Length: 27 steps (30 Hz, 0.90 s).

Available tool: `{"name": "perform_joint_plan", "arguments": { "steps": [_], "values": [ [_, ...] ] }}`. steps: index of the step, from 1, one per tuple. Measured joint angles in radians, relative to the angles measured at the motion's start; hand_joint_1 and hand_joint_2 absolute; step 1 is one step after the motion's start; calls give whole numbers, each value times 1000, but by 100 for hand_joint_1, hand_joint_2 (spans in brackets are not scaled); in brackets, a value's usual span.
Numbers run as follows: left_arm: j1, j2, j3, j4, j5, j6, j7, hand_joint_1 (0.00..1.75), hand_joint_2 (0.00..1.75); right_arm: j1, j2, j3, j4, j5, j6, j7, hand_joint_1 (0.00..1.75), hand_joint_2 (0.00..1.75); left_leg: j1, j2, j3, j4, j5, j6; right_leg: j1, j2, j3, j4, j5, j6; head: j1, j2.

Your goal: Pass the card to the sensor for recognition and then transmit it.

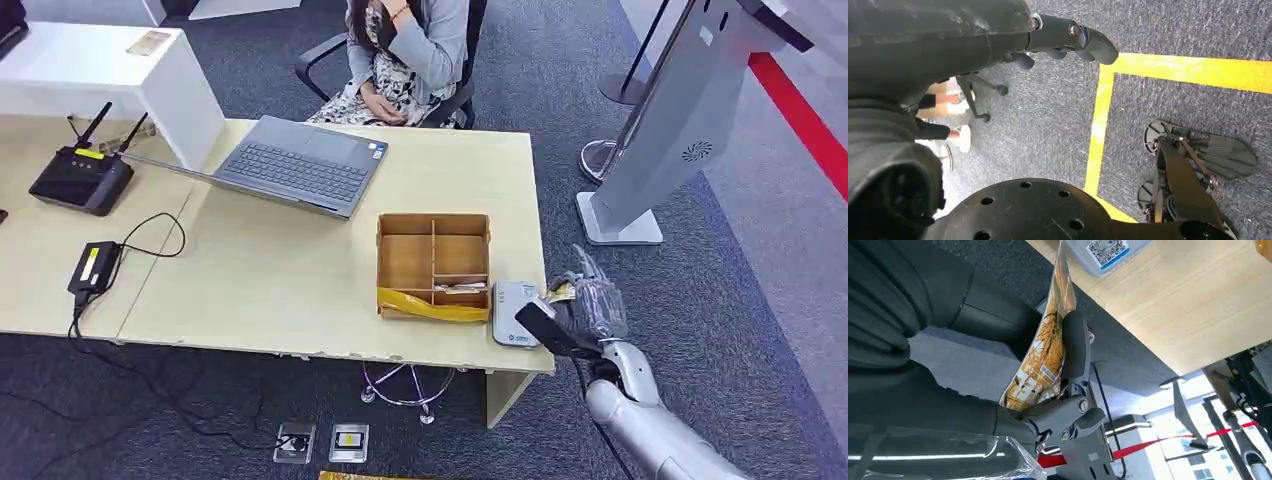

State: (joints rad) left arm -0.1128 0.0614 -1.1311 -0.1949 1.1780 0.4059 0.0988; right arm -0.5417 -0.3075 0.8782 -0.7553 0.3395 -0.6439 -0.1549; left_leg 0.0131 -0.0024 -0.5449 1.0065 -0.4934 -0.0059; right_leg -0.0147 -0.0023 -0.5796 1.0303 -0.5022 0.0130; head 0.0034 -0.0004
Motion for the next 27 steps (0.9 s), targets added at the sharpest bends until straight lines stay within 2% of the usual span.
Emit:
{"name": "perform_joint_plan", "arguments": {
  "steps": [13,27],
  "values": [
    [0,1,0,0,-4,-9,0,0,0,27,-3,21,-23,24,12,14,175,175,0,0,0,0,0,0,0,0,0,0,0,0,0,0],
    [-1,3,0,0,-1,-5,28,0,0,44,-2,28,-24,13,33,34,175,175,0,1,1,0,0,0,0,2,0,0,0,0,0,0]
  ]
}}
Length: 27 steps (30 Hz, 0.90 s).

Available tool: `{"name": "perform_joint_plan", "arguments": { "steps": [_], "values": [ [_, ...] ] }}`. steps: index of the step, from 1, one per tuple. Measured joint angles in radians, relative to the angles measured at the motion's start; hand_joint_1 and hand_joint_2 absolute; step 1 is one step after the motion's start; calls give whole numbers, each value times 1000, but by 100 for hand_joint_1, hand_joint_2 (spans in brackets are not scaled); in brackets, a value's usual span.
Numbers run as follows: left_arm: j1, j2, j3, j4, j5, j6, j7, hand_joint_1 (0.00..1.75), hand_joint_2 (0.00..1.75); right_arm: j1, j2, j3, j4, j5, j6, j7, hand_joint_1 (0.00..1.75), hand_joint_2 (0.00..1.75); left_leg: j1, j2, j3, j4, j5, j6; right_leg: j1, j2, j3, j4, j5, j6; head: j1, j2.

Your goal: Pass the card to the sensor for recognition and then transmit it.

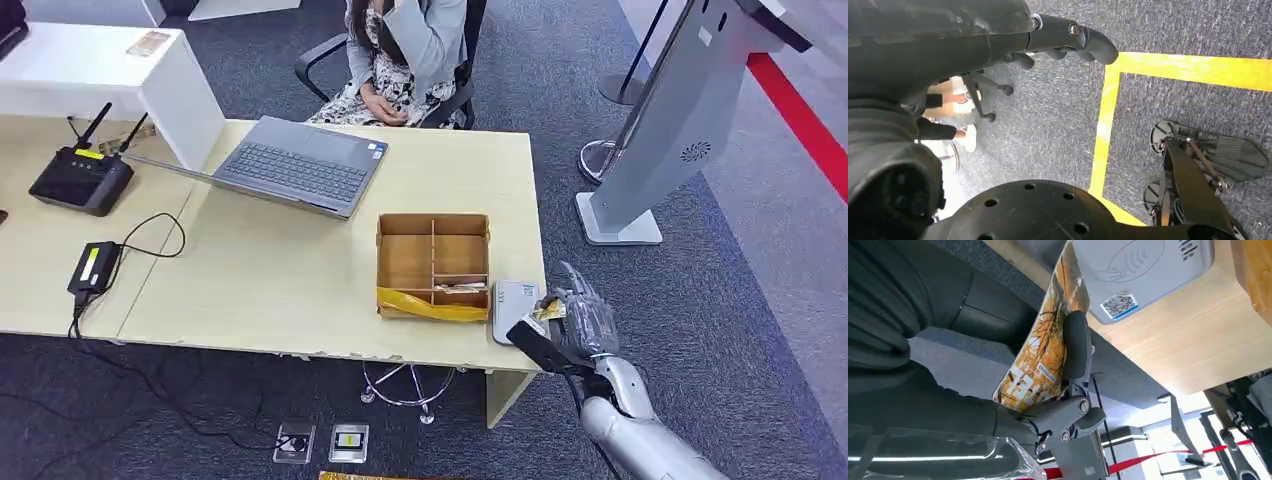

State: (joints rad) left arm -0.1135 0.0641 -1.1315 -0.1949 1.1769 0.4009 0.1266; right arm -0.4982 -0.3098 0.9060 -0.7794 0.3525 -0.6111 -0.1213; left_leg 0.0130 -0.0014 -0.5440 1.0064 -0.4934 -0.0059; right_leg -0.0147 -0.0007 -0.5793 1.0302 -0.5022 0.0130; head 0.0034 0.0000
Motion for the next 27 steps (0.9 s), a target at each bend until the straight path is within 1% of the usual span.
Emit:
{"name": "perform_joint_plan", "arguments": {
  "steps": [7,12,16,19,23,27],
  "values": [
    [0,2,0,0,0,-5,0,0,0,8,0,0,0,-18,-15,1,175,175,0,0,0,0,0,0,0,0,0,0,0,0,0,0],
    [0,5,0,0,0,-6,0,0,0,3,0,0,-6,-55,5,7,175,175,0,0,0,0,0,0,0,0,1,0,0,0,0,0],
    [-1,6,-3,0,-3,-14,-2,0,0,-7,0,0,-34,-34,11,35,175,175,0,1,0,0,0,0,0,0,1,0,0,0,0,0],
    [-1,7,-11,0,-10,-25,-5,0,0,-17,0,1,-60,6,13,55,175,175,0,0,0,0,0,0,0,0,1,0,0,0,0,0],
    [-3,7,-24,0,-17,-36,-5,0,0,-64,0,-3,-111,60,52,92,175,175,0,1,0,0,0,0,0,1,1,0,1,0,0,0],
    [-3,7,-32,0,-20,-41,-2,0,0,-107,5,-5,-152,76,73,97,175,175,0,0,-2,0,0,0,0,0,0,1,1,0,0,0]
  ]
}}
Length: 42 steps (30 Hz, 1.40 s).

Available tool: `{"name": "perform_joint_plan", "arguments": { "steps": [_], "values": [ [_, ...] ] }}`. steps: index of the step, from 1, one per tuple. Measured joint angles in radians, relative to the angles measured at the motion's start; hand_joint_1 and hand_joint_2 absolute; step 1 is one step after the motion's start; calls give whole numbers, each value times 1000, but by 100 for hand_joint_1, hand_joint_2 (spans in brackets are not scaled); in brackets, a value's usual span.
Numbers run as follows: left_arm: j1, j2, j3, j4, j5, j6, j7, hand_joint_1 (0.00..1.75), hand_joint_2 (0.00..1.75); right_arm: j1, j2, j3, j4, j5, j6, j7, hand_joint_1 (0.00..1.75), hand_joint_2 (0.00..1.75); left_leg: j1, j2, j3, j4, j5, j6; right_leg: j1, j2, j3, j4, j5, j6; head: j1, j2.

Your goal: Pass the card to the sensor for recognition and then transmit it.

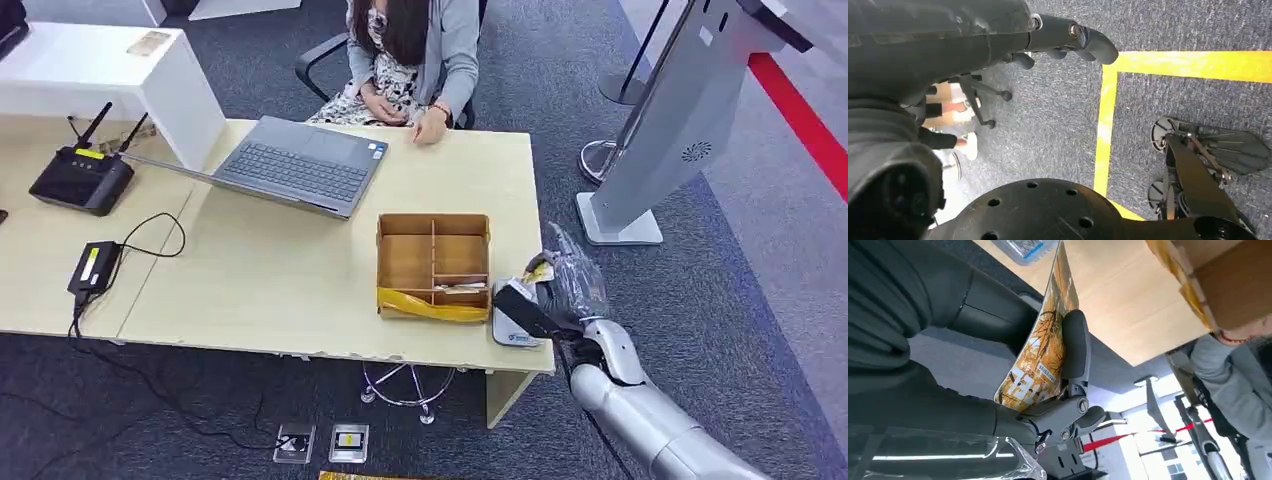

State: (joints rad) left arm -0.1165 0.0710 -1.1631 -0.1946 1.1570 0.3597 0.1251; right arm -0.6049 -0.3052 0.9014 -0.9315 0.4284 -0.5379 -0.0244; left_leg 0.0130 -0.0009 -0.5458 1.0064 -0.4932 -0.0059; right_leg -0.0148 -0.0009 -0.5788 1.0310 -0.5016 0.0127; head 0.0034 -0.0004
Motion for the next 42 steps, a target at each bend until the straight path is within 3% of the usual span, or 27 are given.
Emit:
{"name": "perform_joint_plan", "arguments": {
  "steps": [5,15,26,38,39,40,41,42],
  "values": [
    [-4,0,-18,0,-18,-5,0,0,0,-111,51,1,-33,61,23,-11,175,175,0,3,2,0,0,0,0,2,-1,0,0,0,0,0],
    [-5,7,-61,1,-72,-45,-17,0,0,-211,144,18,-17,160,54,13,175,175,0,1,0,0,0,0,0,1,-1,0,0,0,0,0],
    [-7,11,-90,1,-81,-51,-24,0,0,-269,266,21,161,204,42,-13,175,175,1,1,0,0,0,0,1,1,-1,0,0,0,0,0],
    [-7,12,-101,1,-82,-50,-24,0,0,-300,325,19,288,233,14,-17,175,175,0,1,0,0,0,0,1,1,-1,0,0,0,0,0],
    [-7,12,-101,1,-82,-50,-24,0,0,-300,327,19,294,234,13,-17,30,175,0,1,0,0,0,0,1,1,-1,0,0,0,0,0],
    [-7,12,-101,1,-82,-51,-24,0,0,-301,329,19,299,237,13,-17,0,175,0,1,0,0,0,0,1,1,-1,0,0,0,0,0],
    [-7,12,-103,1,-84,-51,-24,0,0,-301,330,19,304,240,12,-17,0,175,0,1,0,0,0,0,1,1,-1,0,0,0,0,0],
    [-7,12,-105,1,-84,-52,-24,0,0,-301,331,19,309,244,12,-17,0,0,0,1,0,0,0,0,1,1,-1,0,0,0,0,0]
  ]
}}
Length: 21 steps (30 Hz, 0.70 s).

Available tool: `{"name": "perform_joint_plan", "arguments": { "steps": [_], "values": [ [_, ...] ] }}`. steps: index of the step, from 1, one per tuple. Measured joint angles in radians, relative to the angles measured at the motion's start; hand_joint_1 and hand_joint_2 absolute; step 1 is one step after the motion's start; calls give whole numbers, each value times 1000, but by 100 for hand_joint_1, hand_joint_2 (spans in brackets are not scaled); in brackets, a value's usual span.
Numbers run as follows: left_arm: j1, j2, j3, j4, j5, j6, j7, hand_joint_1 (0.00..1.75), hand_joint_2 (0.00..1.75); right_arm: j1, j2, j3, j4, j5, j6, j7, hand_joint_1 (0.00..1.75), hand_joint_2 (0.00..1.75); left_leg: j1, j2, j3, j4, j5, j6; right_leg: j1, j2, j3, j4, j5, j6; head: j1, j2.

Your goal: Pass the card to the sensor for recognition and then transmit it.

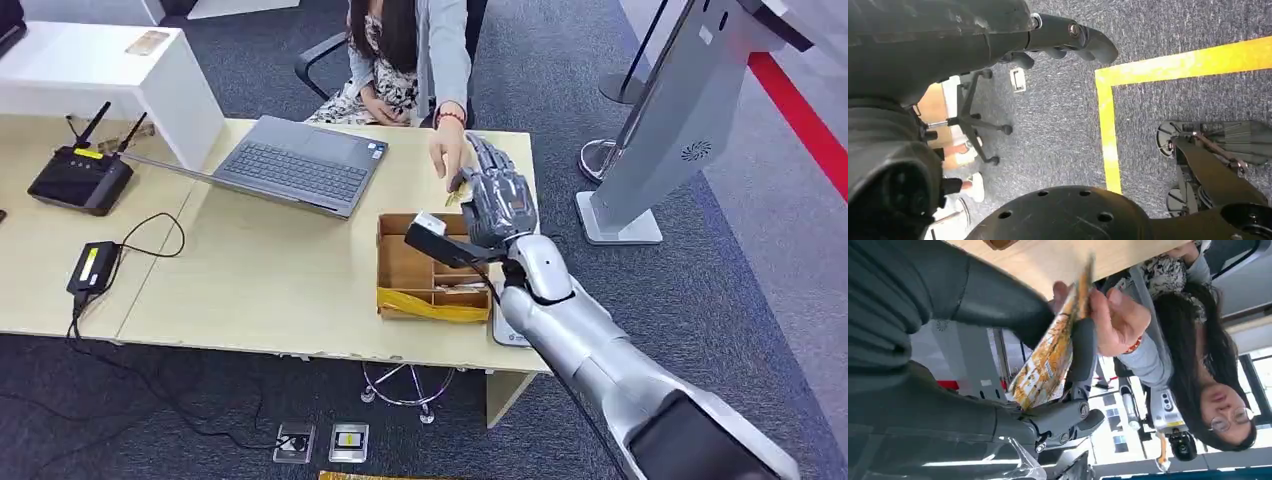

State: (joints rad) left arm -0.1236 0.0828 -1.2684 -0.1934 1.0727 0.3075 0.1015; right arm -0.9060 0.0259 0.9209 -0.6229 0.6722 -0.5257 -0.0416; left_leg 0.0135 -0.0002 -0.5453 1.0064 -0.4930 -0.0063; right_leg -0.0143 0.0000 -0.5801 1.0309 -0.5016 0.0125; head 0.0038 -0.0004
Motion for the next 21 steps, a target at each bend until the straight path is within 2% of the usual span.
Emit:
{"name": "perform_joint_plan", "arguments": {
  "steps": [10,21],
  "values": [
    [0,0,-13,0,-3,-3,-5,0,0,1,11,0,28,81,16,-10,0,0,0,0,0,0,0,0,0,0,0,0,0,0,0,0],
    [0,0,-13,0,23,4,-4,0,0,10,22,-5,35,83,13,-25,0,0,0,0,0,0,0,0,0,0,0,0,0,0,0,0]
  ]
}}
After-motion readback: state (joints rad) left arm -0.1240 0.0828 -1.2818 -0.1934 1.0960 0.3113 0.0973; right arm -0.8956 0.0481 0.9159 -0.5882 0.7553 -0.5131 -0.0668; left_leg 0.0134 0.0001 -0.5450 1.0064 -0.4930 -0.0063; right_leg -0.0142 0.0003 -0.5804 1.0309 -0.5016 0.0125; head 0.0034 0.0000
